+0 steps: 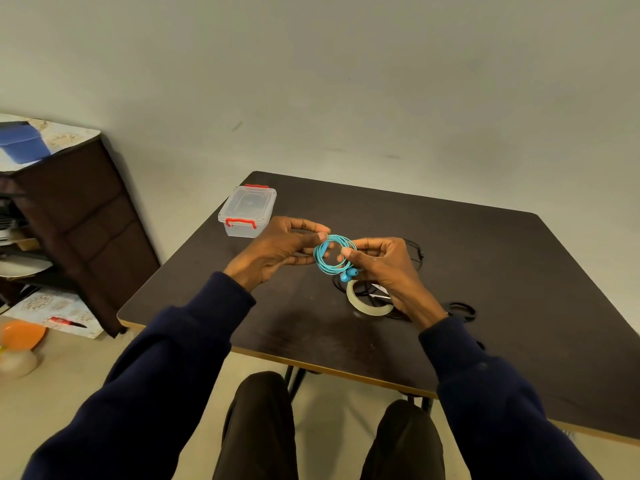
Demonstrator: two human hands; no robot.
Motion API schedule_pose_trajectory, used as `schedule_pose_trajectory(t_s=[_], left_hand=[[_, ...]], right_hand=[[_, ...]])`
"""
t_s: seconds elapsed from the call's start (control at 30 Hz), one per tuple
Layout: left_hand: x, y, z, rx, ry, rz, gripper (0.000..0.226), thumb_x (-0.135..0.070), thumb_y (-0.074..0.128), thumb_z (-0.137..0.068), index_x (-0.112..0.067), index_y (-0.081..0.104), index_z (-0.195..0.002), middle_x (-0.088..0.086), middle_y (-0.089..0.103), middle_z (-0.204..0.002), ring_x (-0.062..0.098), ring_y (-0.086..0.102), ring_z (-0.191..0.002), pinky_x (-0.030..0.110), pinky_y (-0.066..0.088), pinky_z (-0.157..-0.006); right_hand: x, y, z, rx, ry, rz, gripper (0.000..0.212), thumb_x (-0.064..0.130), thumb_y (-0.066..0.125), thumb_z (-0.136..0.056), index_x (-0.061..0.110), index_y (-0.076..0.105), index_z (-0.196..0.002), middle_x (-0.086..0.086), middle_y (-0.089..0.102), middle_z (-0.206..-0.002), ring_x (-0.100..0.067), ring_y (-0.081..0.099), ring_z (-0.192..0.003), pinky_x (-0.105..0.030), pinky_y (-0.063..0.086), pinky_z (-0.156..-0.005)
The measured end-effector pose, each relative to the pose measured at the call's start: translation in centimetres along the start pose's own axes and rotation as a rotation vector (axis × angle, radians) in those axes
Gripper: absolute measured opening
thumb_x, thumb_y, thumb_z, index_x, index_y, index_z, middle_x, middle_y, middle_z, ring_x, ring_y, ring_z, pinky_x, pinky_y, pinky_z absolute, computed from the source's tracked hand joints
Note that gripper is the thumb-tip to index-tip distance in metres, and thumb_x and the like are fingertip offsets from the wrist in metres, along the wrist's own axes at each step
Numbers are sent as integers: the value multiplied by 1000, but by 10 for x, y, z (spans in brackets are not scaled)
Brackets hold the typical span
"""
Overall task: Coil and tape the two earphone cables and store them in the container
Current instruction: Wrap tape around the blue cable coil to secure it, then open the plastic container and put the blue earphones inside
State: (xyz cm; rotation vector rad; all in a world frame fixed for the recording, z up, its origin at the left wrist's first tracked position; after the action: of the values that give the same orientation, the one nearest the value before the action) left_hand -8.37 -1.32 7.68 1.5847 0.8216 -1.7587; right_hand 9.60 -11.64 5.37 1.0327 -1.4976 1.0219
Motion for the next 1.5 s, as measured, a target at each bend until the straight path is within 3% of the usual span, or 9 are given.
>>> schedule_pose_trajectory(t_s=[0.3, 0.43, 0.53, 0.67, 0.9, 1.17, 1.5], left_hand=[[22, -37, -6, -194, 46, 177, 26, -17, 71, -89, -6, 70, -113, 12, 76, -103, 27, 75, -93, 38, 61, -85], [35, -66, -12, -492, 115, 119, 21, -25, 76, -85, -15, 70, -103, 7, 74, -102, 22, 73, -89, 31, 62, -78], [54, -95, -27, -803, 144, -37, 46, -36, 86, -74, -16, 62, -108, 5, 66, -107, 22, 67, -97, 30, 60, -82], [68, -115, -45, -938, 117, -402, 90, -51, 91, -59, -23, 42, -129, 9, 41, -134, 22, 41, -122, 33, 47, -97], [81, -130, -72, -742, 110, -629, 119, -66, 87, -53, -26, 28, -149, 12, 26, -152, 31, 25, -140, 49, 31, -117], [75, -111, -84, -685, 78, -666, 90, -54, 84, -70, -28, 41, -144, 9, 28, -145, 32, 41, -132, 44, 43, -108], [76, -75, -35, -506, 86, -751, 90, -67, 76, -70, -30, 37, -144, 6, 28, -142, 28, 43, -127, 41, 46, -105]], right_hand=[[-6, 26, -29, -97, 17, -84, 26, 15, 74, -89, 3, 72, -112, -11, 78, -95, -29, 76, -89, -39, 64, -76], [-8, 44, -46, -95, 21, -89, 26, 15, 74, -89, 3, 73, -112, -11, 79, -93, -28, 77, -87, -38, 64, -76], [-10, 56, -57, -89, 29, -81, 26, 15, 74, -88, 3, 73, -111, -10, 79, -93, -27, 77, -86, -41, 64, -77], [-9, 66, -72, -89, 23, -72, 27, 15, 75, -88, 3, 73, -112, -11, 79, -94, -27, 77, -87, -43, 63, -79], [-4, 69, -92, -77, -4, -75, 28, 16, 74, -88, 2, 72, -113, -10, 79, -94, -27, 77, -87, -40, 64, -77], [-10, 45, -92, -103, 9, -65, 29, 15, 74, -88, 1, 72, -114, -10, 79, -94, -27, 77, -87, -40, 64, -76], [-13, 33, -79, -129, 1, -63, 26, 14, 73, -88, 3, 72, -112, -10, 79, -94, -27, 77, -87, -40, 64, -76]])
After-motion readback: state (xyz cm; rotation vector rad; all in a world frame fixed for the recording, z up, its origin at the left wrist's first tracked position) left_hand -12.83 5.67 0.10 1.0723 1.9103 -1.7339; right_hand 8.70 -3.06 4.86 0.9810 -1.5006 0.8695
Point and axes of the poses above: each hand's wrist, its own z-axis away from the middle knuckle, its own y-axis out of the palm, x = y × z, the point moved 2 cm from there along -z, towards the middle knuckle
